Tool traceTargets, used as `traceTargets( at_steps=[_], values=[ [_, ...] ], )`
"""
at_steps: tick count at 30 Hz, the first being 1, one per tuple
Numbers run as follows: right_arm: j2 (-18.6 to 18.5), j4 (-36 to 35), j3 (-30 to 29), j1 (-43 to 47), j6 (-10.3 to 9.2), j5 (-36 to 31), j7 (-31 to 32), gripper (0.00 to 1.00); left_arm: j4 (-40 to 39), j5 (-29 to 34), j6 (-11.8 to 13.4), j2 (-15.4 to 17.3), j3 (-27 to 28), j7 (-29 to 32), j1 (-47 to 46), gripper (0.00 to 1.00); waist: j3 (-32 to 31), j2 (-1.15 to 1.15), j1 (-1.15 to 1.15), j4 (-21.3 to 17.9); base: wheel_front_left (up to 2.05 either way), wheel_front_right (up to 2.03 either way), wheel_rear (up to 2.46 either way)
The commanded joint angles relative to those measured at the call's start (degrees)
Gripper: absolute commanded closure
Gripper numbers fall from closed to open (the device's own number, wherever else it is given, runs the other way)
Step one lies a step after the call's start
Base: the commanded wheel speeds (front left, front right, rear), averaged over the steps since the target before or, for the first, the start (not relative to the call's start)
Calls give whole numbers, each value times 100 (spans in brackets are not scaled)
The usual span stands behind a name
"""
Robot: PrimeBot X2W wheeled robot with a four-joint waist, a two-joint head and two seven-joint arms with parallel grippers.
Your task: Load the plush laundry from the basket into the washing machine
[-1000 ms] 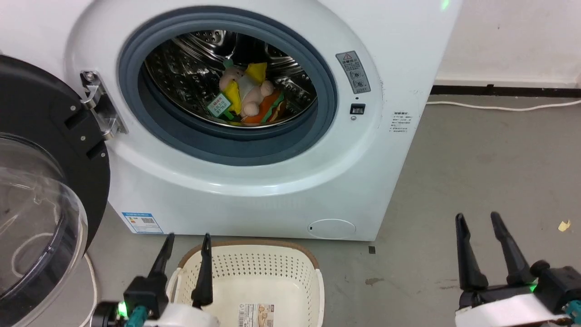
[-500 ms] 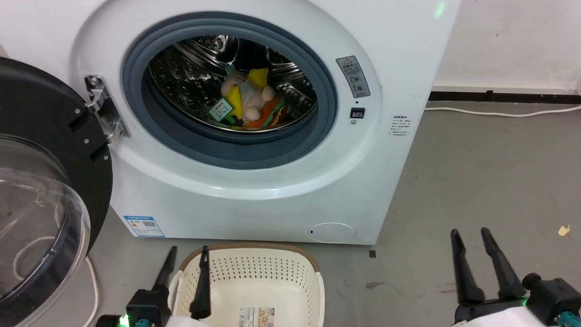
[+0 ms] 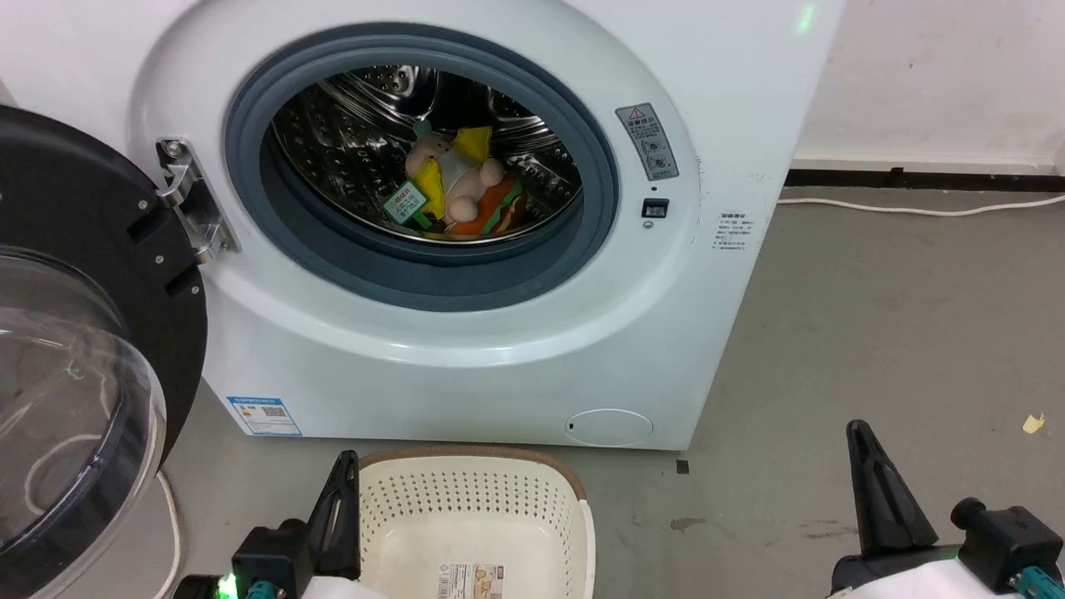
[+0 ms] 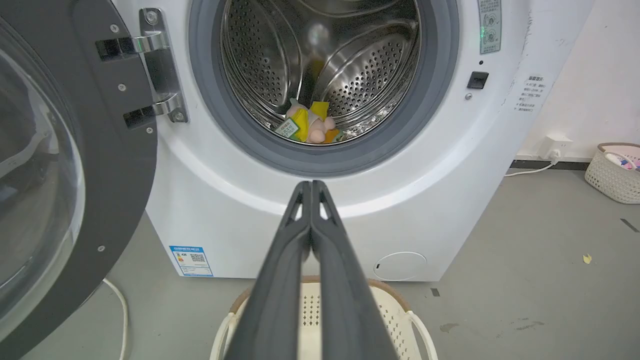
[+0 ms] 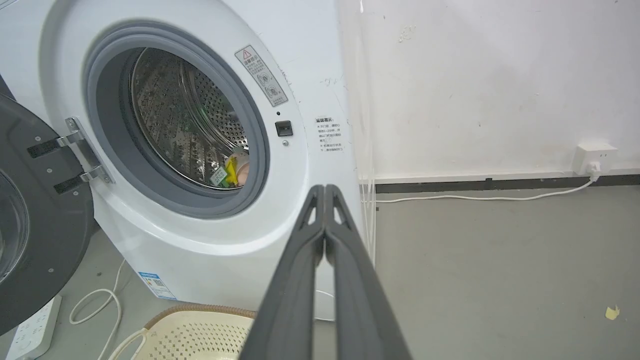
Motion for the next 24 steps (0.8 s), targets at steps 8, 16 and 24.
traceTargets(
  at_steps=[8,16,24],
  values=[
    [0,-24,-2,-52,-1,-143,109,100,-79,108,-52,-43,92,109,-36,100,-14,0,0,-2,0,0,0],
    [0,-35,-2,-74,-1,-225,203,100,-122,170,-81,-64,145,202,-52,100,-27,0,0,-4,0,0,0],
    [1,-45,-2,-97,-1,-308,297,100,-166,232,-110,-84,198,296,-67,100,-40,0,0,-5,0,0,0]
  ],
)
